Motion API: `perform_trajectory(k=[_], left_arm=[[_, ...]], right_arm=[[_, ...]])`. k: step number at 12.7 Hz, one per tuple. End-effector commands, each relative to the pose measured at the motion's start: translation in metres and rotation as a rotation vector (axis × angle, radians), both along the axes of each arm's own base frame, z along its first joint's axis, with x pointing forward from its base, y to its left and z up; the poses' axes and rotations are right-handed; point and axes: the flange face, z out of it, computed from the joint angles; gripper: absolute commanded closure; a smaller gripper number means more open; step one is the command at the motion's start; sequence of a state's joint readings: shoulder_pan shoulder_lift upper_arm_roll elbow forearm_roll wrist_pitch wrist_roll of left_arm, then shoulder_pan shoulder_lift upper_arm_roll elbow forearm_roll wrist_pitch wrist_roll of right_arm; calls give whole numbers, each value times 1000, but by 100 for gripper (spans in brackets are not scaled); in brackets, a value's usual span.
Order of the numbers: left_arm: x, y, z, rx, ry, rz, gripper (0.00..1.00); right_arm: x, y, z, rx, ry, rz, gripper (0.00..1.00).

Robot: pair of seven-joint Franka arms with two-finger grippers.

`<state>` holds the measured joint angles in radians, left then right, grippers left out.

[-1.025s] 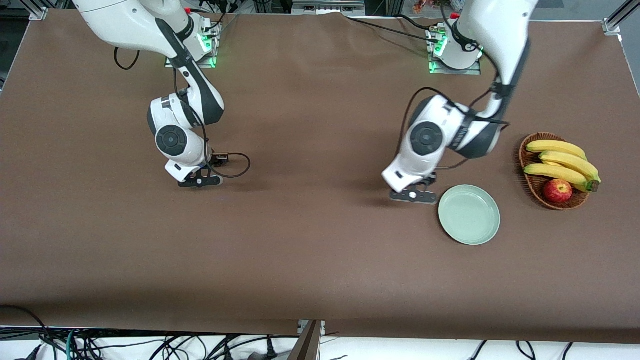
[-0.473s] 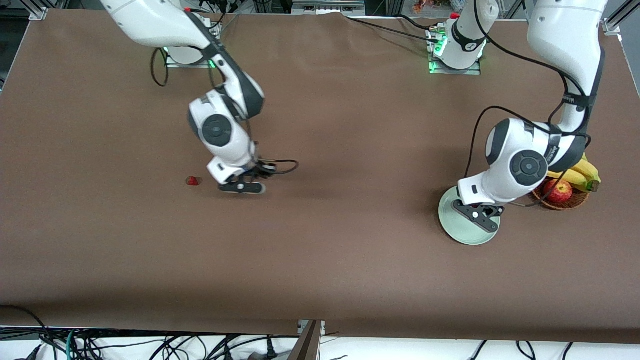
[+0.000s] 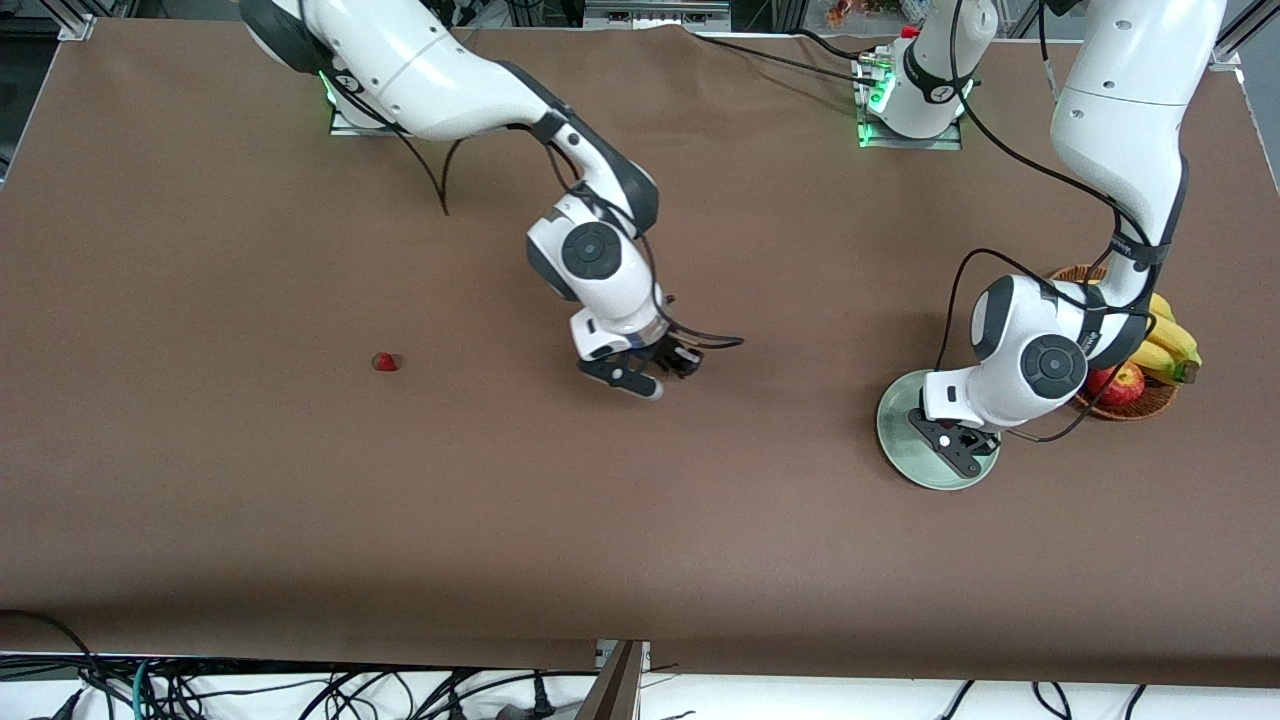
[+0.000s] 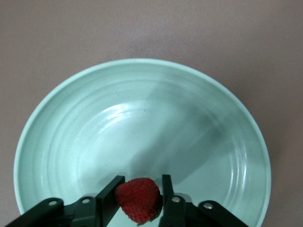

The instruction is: Collect all strawberries into plate

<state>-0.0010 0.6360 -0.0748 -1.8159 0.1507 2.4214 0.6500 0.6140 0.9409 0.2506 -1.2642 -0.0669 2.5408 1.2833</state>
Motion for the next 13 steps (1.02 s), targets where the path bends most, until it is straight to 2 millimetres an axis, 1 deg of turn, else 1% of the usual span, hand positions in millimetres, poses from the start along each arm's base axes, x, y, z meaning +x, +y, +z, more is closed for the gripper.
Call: perform_trajectory(k=[1, 2, 3, 4, 5, 6, 7, 8, 9, 10, 11, 12, 13], left_arm=[[8, 4, 19, -3, -21, -13, 0], [11, 6, 35, -3, -39, -6, 0], [12, 5, 53, 1, -46, -2, 0], [9, 4, 70, 4, -27, 14, 0], [6, -1, 86, -12, -9, 51, 0], [4, -5, 100, -44, 2, 106, 0], [0, -12, 111, -61, 18, 143, 0], [-4, -25, 120, -81, 37, 183, 0], [-8, -43, 127, -98, 49, 232, 0], [-13, -56, 127, -97, 69, 293, 0], [-19, -74, 123, -113, 88, 352, 0], [-24, -90, 116, -139, 115, 418, 0], [-28, -107, 110, -149, 134, 471, 0]], right_arm=[[-10, 40, -16, 156, -66, -92, 80], [-20, 50, -25, 198, -87, -100, 76], [-26, 55, -31, 215, -84, -112, 71], [-28, 57, -32, 217, -77, -120, 57], [-28, 57, -30, 215, -84, -113, 1], [-25, 55, -25, 215, -90, -112, 0], [-18, 51, -12, 216, -102, -113, 0], [-8, 43, -2, 193, -98, -119, 0], [2, 33, 7, 150, -83, -119, 0], [18, 17, 28, 114, -71, -121, 0], [35, -4, 49, 61, -68, -73, 0], [44, -25, 60, -16, -43, 22, 0], [53, -50, 66, -110, 0, 129, 0]])
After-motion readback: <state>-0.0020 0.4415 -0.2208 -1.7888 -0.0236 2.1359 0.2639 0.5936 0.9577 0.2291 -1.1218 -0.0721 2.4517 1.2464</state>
